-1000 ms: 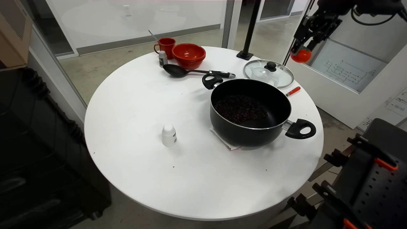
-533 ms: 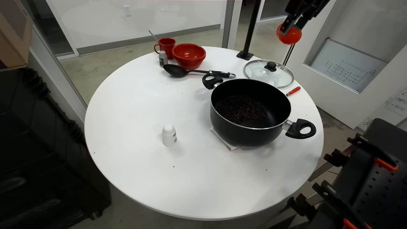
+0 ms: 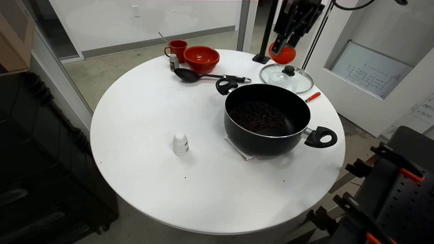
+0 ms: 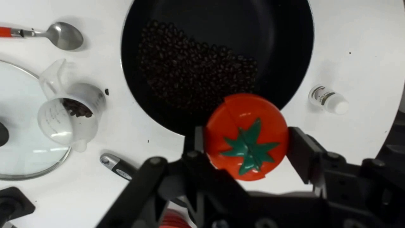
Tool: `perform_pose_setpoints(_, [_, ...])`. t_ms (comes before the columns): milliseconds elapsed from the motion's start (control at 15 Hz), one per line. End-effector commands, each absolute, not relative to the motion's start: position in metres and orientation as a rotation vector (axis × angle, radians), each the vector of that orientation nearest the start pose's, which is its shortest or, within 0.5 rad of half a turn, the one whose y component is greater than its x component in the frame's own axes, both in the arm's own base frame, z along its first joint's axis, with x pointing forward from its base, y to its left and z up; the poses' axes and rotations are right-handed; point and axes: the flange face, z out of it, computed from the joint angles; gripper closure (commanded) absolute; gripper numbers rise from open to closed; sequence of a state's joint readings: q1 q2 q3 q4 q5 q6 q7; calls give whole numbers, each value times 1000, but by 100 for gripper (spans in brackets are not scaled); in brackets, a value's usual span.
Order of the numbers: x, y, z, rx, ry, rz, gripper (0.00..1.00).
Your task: Pick the tomato and put it in the pot
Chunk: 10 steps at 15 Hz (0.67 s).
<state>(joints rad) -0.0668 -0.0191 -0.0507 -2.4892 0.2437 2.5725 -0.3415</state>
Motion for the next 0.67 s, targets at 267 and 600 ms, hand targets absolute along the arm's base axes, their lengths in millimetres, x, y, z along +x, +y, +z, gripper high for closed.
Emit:
perform_pose_setpoints(267, [497,-67,216,-3064,40,88,62])
perform_pose_setpoints(600, [487,-65,174,-3068,-11,163,62])
